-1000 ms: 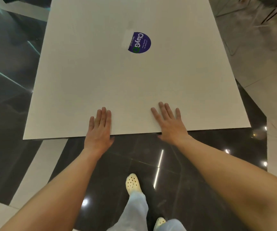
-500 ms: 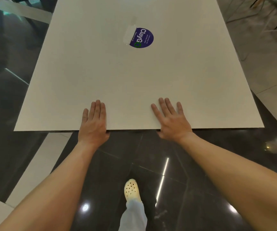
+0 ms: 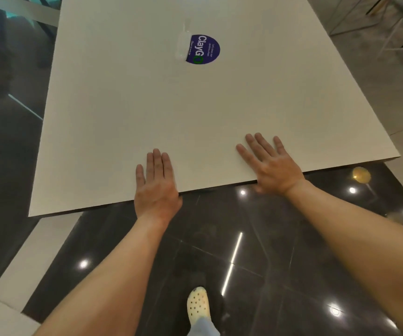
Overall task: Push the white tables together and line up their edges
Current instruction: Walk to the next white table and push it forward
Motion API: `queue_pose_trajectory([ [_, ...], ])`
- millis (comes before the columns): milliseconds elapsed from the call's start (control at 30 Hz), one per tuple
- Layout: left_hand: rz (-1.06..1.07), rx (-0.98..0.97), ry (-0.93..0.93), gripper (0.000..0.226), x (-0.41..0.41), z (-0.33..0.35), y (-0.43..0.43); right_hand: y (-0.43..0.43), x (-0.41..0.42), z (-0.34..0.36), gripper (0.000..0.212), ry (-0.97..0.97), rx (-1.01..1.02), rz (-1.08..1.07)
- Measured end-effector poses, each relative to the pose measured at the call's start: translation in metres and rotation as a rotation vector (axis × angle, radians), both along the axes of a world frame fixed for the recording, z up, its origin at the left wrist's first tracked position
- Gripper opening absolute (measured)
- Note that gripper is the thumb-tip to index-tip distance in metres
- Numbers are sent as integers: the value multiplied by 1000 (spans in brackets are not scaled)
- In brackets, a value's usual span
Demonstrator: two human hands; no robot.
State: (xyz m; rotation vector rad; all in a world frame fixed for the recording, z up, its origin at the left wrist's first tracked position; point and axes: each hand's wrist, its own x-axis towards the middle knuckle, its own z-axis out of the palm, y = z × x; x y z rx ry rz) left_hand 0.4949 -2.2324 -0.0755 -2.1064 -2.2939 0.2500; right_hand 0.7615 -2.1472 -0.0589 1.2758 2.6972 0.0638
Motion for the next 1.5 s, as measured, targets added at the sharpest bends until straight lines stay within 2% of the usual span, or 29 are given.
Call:
queue_pose_trajectory([
  [100,13,29,-24,96,22,-2,5,12,18,2,101,0,1,18],
  [567,121,-102,-2,102,51,10,11,26,43,10,99,24,-80,75],
  [800,135,-29,-37,109,79,4,19,51,71,-1,103,13,-27,143],
  [1067,118,112,-69,99,114,7,46,93,98,11,105,-13,2,185],
  [1333,141,127,-45,106,101,14,81,124,84,14,102,-30,22,197],
  [1500,167,122,-43,95,122,1,94,148,97,9,99,-61,40,228],
])
